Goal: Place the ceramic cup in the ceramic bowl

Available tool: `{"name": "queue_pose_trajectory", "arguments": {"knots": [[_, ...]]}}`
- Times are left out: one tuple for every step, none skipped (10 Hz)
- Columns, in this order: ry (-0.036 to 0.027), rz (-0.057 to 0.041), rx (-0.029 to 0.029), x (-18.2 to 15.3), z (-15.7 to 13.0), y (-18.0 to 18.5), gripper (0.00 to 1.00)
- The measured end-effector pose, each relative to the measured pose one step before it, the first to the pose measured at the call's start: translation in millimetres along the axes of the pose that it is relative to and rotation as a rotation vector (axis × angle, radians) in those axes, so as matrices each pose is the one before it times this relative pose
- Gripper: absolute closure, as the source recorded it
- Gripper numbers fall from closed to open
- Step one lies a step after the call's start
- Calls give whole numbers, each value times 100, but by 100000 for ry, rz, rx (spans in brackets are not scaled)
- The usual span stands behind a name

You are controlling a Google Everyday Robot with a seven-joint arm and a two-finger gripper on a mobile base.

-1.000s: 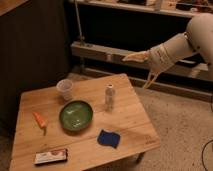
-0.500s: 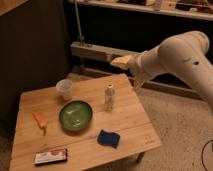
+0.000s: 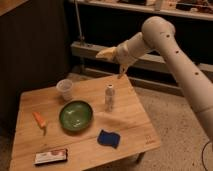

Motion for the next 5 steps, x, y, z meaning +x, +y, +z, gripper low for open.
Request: {"name": "queue_pose_trajectory", "arguments": {"knots": [[-3028,-3440,-1388,242,2179,-1174,20],[-1497,-1921,-448,-20,1143,-632,20],[-2365,-2998,-1233,-502,1884,-680,20],[-1490,-1932,-1540,-643,1955,34,20],[-806,-912,-1122,-213,1456,189,20]]}}
